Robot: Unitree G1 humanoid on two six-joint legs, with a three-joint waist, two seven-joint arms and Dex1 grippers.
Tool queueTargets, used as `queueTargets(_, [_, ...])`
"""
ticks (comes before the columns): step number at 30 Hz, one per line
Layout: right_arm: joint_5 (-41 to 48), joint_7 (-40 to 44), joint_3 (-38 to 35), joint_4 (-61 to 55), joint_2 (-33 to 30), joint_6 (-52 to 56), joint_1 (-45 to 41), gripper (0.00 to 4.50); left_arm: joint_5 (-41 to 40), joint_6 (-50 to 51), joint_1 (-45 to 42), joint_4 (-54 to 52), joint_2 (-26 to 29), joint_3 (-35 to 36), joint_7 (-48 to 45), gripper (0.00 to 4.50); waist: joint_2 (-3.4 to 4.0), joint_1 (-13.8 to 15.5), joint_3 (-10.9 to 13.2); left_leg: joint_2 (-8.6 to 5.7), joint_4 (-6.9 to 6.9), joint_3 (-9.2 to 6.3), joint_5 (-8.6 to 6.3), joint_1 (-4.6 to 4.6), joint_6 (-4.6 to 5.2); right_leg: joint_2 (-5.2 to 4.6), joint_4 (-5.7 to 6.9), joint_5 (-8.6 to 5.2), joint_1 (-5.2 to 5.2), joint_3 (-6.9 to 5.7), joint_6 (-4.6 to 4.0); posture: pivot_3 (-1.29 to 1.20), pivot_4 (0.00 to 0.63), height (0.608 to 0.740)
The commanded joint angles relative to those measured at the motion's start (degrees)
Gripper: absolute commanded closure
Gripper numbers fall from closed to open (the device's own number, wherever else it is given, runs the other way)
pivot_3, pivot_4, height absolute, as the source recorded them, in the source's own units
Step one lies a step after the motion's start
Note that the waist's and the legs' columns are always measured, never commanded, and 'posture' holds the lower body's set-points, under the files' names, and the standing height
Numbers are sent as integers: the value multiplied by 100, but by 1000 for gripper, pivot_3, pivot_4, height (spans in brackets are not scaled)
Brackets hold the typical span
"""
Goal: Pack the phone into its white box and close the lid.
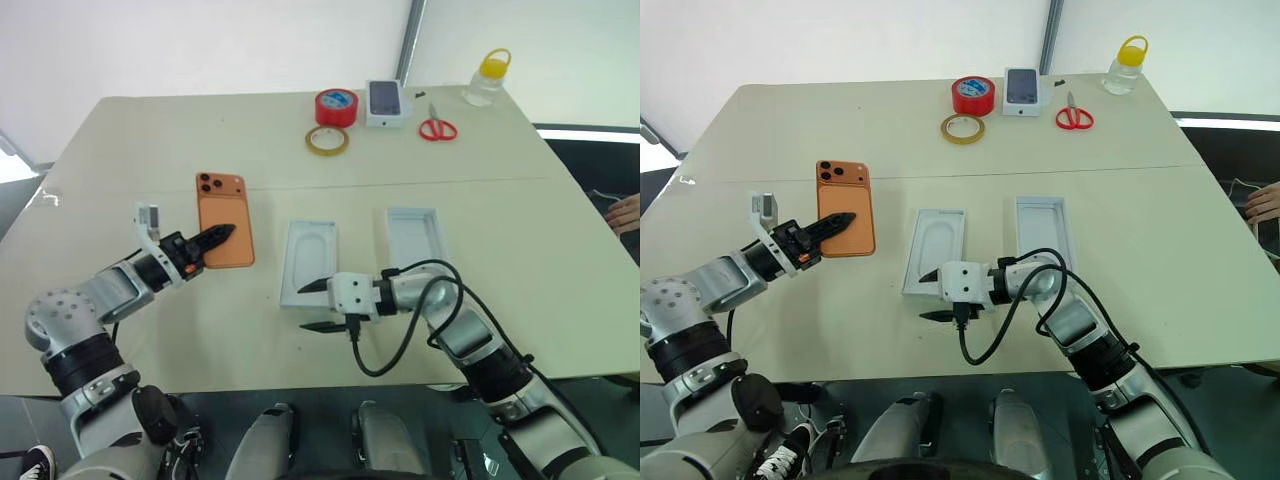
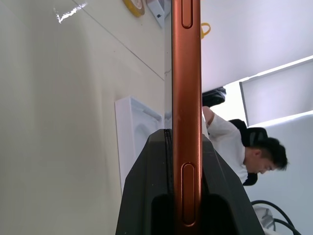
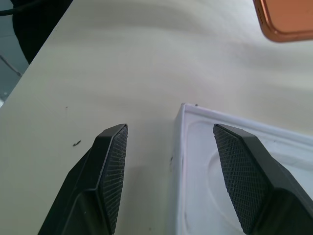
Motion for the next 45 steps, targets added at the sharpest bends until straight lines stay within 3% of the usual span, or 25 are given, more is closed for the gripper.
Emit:
queueTargets(1, [-148,-106,78,85,29,-226,-68,1597,-311,-96,67,-329,12,-23,11,4500,-1,1,0,0,0,0,0,0,0,0,-1,0,0,0,0,0,150,740])
queueTargets(2, [-145,-88,96,102,28,-248,-54,1597,-345,-92,82,-330,9,-47,26,4500,-1,0,0,0,0,0,1,0,-1,0,-1,0,0,0,0,0,150,740])
queueTargets(5, [-168,-80,133,175,27,-263,-42,2404,-407,-106,110,-330,13,-95,37,4500,-1,7,0,0,0,0,1,0,-1,0,-1,0,0,0,0,0,150,740])
queueTargets(9, [-317,-121,189,330,-1,-342,-68,4376,-457,-124,119,-307,62,-173,60,4500,-2,8,0,0,0,0,1,0,-2,0,-5,0,3,0,0,0,150,740])
queueTargets(14, [-596,-182,263,447,-69,-448,-145,4452,-487,-123,139,-279,73,-290,58,4500,-2,4,0,0,0,0,1,0,-2,1,-4,0,2,0,0,0,150,740])
queueTargets(20, [-215,-161,31,346,200,-46,-356,4452,-528,-281,118,-286,-59,-403,142,4500,-2,1,0,0,0,0,1,0,-2,1,-4,0,3,0,0,0,150,740])
queueTargets(28, [-523,-697,-50,1252,499,-63,-1084,4452,-589,-549,26,-259,-338,-696,255,4500,-4,13,0,0,1,0,2,0,-4,0,-7,0,4,-1,-1,0,150,740])
queueTargets(33, [-503,-694,-22,1405,572,-110,-1085,4452,-629,-651,77,-346,-391,-811,295,4500,-4,-1,0,-1,0,0,2,0,-4,0,-8,0,3,0,-1,0,150,740])
queueTargets(36, [-540,-712,-28,1388,532,-107,-1027,3551,-694,-685,106,-285,-306,-776,319,4500,-4,-11,0,-1,1,0,3,0,-4,1,-7,0,3,0,-1,0,150,740])
queueTargets(43, [-84,-291,-166,872,399,75,-918,34,-787,-754,154,-191,-72,-824,272,4500,-4,-4,0,0,1,0,3,0,-4,1,-7,0,3,0,-1,0,150,740])
queueTargets(45, [175,-169,-324,716,373,235,-953,34,-796,-787,152,-145,-24,-834,254,4500,-4,0,0,-1,1,0,3,0,-4,0,-8,0,4,0,-1,0,150,740])
